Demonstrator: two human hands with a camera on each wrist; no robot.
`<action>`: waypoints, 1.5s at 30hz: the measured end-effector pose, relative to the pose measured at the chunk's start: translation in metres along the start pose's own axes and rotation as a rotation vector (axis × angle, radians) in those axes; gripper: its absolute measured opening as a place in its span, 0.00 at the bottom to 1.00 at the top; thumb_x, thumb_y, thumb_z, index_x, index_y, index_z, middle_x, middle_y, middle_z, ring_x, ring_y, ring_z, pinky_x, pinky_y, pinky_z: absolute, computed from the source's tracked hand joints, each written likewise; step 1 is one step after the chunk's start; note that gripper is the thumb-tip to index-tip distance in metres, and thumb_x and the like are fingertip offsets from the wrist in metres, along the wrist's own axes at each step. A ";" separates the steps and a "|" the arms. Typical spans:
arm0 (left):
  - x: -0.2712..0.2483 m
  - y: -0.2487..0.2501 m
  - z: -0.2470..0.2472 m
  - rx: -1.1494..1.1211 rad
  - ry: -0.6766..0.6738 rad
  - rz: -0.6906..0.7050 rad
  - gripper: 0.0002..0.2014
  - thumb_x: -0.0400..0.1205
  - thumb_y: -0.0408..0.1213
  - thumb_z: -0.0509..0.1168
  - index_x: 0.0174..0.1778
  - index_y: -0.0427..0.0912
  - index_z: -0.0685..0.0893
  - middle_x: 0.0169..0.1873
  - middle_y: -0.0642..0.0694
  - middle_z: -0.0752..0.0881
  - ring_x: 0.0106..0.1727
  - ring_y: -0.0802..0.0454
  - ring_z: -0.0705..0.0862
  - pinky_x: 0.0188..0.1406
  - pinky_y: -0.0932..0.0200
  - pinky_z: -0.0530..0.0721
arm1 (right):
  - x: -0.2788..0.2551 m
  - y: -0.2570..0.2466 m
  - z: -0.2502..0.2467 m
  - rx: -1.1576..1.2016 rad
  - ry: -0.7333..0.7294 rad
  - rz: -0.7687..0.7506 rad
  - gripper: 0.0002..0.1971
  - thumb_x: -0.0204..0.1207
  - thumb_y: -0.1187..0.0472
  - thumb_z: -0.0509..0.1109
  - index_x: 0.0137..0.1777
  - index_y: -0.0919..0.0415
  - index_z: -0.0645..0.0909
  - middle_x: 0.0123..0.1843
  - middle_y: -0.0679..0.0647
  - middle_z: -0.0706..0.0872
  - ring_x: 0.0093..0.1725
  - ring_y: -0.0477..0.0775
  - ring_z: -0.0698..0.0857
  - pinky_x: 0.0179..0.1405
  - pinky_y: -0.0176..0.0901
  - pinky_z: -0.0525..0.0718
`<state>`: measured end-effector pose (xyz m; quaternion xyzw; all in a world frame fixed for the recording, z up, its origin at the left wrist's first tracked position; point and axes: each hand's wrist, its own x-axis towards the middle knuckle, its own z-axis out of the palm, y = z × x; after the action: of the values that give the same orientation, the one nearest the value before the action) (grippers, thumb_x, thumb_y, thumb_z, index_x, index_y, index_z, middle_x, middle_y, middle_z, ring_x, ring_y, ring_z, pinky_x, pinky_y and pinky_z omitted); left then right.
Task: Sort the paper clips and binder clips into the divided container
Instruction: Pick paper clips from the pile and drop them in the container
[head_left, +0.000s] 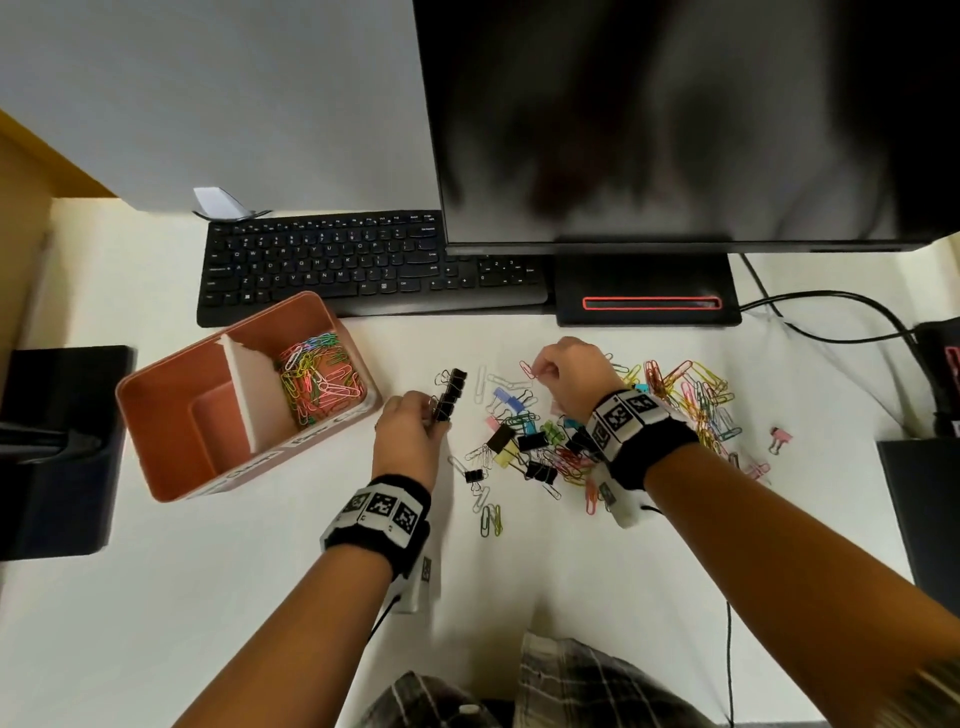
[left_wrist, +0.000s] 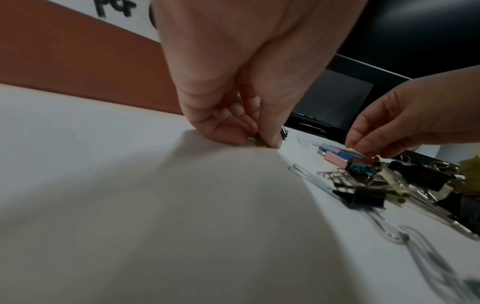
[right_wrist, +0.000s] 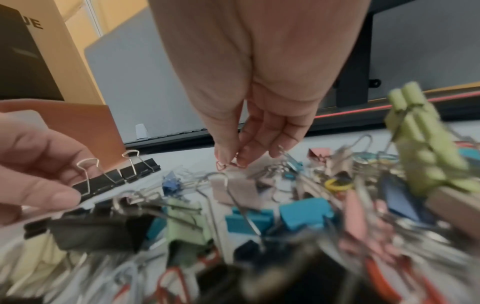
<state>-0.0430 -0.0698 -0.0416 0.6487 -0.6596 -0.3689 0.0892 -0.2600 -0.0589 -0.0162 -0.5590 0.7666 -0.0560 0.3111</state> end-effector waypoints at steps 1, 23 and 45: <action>0.000 -0.001 -0.001 0.003 -0.002 0.017 0.13 0.75 0.32 0.70 0.55 0.39 0.81 0.50 0.40 0.82 0.50 0.43 0.83 0.55 0.54 0.81 | 0.002 -0.003 -0.001 0.000 -0.007 -0.021 0.08 0.80 0.64 0.63 0.53 0.61 0.83 0.58 0.58 0.80 0.51 0.55 0.83 0.57 0.43 0.83; -0.003 -0.003 -0.018 0.088 -0.102 0.060 0.07 0.78 0.28 0.64 0.51 0.36 0.82 0.47 0.39 0.87 0.48 0.43 0.84 0.46 0.62 0.74 | -0.005 -0.011 0.005 0.120 -0.054 0.027 0.12 0.75 0.67 0.69 0.58 0.64 0.80 0.51 0.58 0.86 0.49 0.54 0.83 0.54 0.42 0.83; 0.027 0.072 0.008 0.284 -0.118 0.221 0.04 0.77 0.25 0.61 0.40 0.36 0.81 0.49 0.39 0.78 0.37 0.45 0.79 0.41 0.59 0.78 | -0.011 -0.004 -0.004 0.174 -0.015 0.012 0.13 0.77 0.61 0.67 0.61 0.61 0.80 0.54 0.58 0.88 0.55 0.57 0.84 0.59 0.51 0.83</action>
<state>-0.1085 -0.0997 -0.0139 0.5558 -0.7762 -0.2977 -0.0022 -0.2568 -0.0516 -0.0061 -0.5256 0.7599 -0.1163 0.3643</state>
